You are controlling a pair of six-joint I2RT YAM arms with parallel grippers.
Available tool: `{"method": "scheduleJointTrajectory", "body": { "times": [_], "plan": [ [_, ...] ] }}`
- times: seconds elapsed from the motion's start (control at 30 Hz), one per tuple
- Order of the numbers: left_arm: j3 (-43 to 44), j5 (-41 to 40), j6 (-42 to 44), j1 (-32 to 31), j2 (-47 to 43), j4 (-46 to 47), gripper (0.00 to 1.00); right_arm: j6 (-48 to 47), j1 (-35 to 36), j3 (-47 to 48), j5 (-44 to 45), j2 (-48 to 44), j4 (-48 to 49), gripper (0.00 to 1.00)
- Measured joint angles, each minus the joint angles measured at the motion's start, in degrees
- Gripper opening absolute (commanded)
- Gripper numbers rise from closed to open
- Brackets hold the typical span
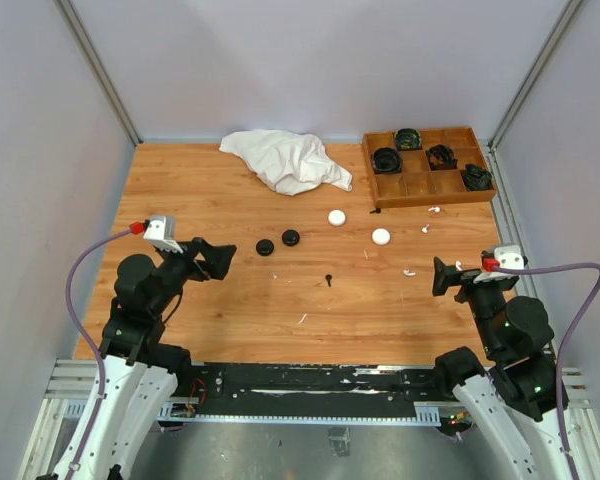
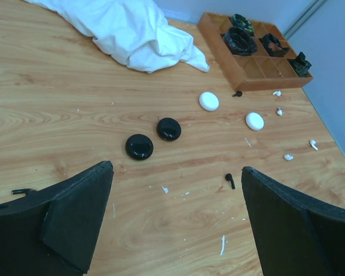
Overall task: Insert the wireless bluetooth earbuds into the charging case
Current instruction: Pick up the charging case at the center of the board.
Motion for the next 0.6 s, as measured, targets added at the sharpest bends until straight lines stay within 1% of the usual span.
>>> {"method": "scheduleJointTrajectory", "body": {
  "times": [0.1, 0.2, 0.4, 0.6],
  "plan": [
    [0.0, 0.66, -0.52, 0.0, 0.87, 1.22, 0.99, 0.02, 0.0, 0.0, 0.35, -0.02, 0.0, 0.99],
    [0.0, 1.42, -1.46, 0.0, 3.58, 2.75, 0.99, 0.02, 0.0, -0.02, 0.39, -0.35, 0.0, 0.99],
    [0.35, 2.99, -3.78, 0.04, 12.35, 4.74, 0.99, 0.02, 0.0, -0.5, 0.42, -2.03, 0.28, 0.99],
    [1.92, 5.55, -4.94, 0.04, 22.82, 9.05, 0.98, 0.04, 0.0, -0.61, 0.39, -2.54, 0.39, 0.99]
  ]
}}
